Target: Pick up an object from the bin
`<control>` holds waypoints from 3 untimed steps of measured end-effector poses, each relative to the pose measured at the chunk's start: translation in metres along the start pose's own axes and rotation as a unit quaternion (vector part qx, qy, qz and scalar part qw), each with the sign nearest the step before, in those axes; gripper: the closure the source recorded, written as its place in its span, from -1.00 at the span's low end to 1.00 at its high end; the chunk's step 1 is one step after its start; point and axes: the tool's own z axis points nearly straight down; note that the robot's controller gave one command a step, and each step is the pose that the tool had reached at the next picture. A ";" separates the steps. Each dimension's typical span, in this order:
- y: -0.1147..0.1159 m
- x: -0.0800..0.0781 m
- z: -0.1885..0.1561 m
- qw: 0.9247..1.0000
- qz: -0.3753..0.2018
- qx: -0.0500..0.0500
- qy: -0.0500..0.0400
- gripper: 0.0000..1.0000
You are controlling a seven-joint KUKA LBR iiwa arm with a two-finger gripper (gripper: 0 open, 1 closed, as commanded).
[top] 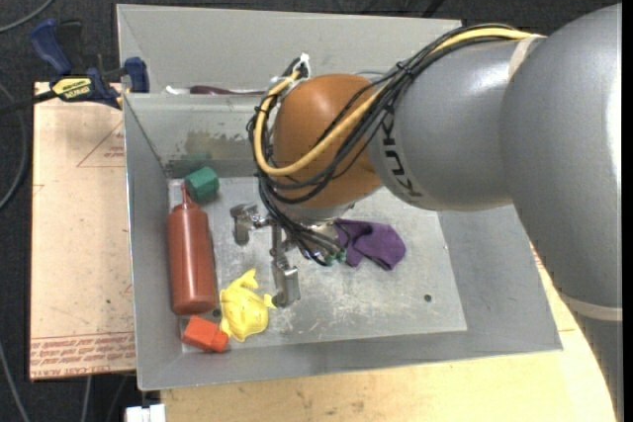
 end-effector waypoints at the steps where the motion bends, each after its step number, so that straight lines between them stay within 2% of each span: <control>1: 0.008 0.014 0.054 0.998 -0.062 0.000 0.000 -1.00; 2: 0.014 0.013 0.059 0.994 -0.113 0.000 -0.002 1.00; 3: 0.014 0.013 0.057 0.993 -0.120 0.000 -0.002 1.00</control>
Offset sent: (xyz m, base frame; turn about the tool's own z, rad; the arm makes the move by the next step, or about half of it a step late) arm -0.0183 0.0080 -0.0561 -0.2493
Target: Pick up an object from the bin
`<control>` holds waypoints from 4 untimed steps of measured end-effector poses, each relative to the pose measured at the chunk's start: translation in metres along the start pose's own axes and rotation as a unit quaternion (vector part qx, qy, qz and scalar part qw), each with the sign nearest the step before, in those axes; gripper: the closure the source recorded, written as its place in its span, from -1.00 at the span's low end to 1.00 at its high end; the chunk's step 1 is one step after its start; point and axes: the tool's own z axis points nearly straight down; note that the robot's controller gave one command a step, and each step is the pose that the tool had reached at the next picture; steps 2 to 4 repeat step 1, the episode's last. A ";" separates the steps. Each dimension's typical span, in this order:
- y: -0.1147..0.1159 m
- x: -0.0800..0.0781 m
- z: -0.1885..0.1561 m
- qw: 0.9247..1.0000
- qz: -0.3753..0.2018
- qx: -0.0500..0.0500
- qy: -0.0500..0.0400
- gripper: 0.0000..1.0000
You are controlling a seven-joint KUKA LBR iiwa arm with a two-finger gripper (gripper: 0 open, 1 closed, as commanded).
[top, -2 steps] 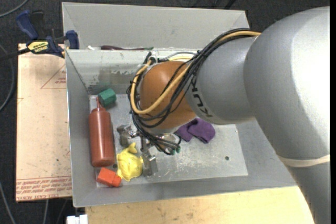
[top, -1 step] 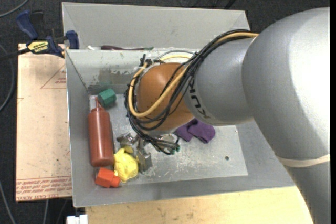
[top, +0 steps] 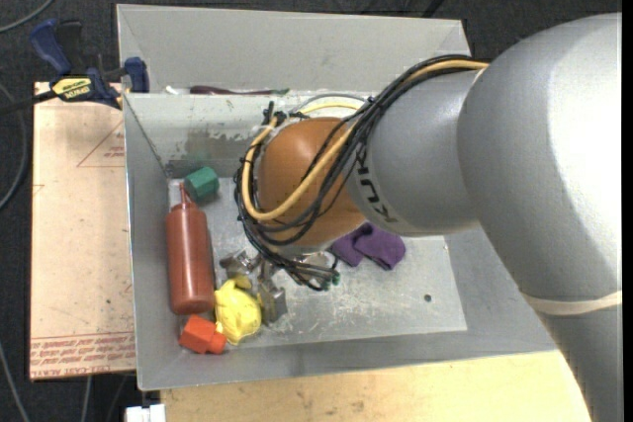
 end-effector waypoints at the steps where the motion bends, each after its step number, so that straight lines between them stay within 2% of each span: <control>1: 0.000 0.001 -0.005 1.000 -0.004 -0.001 0.002 1.00; 4: 0.000 0.001 -0.005 1.000 -0.004 -0.001 0.002 1.00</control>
Offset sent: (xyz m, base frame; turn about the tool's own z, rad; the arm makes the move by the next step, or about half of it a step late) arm -0.0002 0.0000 0.0600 0.0000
